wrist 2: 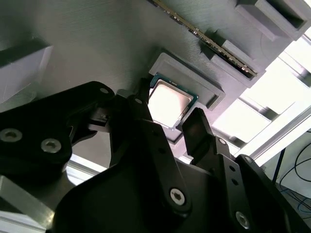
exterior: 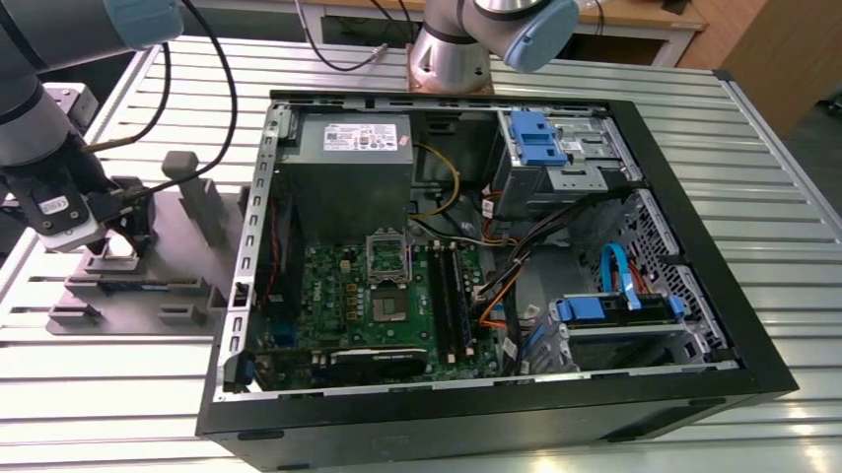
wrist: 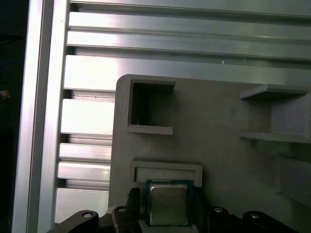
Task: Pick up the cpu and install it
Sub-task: 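Pick up the cpu and move it towards the insertion slot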
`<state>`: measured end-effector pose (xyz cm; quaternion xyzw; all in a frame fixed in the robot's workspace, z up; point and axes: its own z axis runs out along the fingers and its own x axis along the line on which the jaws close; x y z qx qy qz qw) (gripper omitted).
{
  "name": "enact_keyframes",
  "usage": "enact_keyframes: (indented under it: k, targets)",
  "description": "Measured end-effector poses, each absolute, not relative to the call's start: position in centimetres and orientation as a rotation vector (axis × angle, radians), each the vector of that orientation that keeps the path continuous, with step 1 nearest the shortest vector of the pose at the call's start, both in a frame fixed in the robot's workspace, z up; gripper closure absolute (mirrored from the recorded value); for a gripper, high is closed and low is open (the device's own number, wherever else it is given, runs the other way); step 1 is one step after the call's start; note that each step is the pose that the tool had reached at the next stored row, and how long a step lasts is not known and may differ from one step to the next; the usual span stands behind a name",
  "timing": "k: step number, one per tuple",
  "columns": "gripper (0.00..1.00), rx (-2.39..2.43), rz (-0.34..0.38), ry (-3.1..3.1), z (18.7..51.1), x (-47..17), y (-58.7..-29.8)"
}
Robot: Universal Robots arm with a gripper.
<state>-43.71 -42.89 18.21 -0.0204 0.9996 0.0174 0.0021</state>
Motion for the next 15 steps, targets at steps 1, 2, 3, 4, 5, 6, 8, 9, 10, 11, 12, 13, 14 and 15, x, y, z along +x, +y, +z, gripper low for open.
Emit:
enact_keyframes:
  k: [1,2,3,4,5,6,8,9,10,11,12,13,14,15]
  targets:
    - [0.45,-0.064,0.054,3.137,18.23,-43.71,-42.89]
    - [0.45,-0.064,0.054,3.137,18.23,-43.71,-42.89]
    - [0.45,-0.064,0.054,3.136,18.23,-43.71,-42.89]
    - [0.45,-0.064,0.054,3.137,18.24,-43.71,-42.89]
    - [0.45,-0.064,0.054,3.137,18.25,-43.70,-42.89]
    - [0.45,-0.064,0.054,3.137,18.25,-43.69,-42.89]
    - [0.45,-0.064,0.054,3.137,18.24,-43.66,-42.89]
    - [0.45,-0.064,0.054,3.137,18.25,-43.66,-42.89]
    - [0.45,-0.064,0.054,3.137,18.26,-43.66,-42.89]
    - [0.45,-0.064,0.054,3.137,18.25,-43.66,-42.89]
    - [0.45,-0.064,0.054,3.137,18.26,-43.66,-42.89]
    - [0.45,-0.064,0.054,3.137,18.26,-43.66,-42.89]
    - [0.45,-0.064,0.054,3.137,18.26,-43.66,-42.89]
    - [0.45,-0.064,0.054,3.137,18.27,-43.66,-42.89]
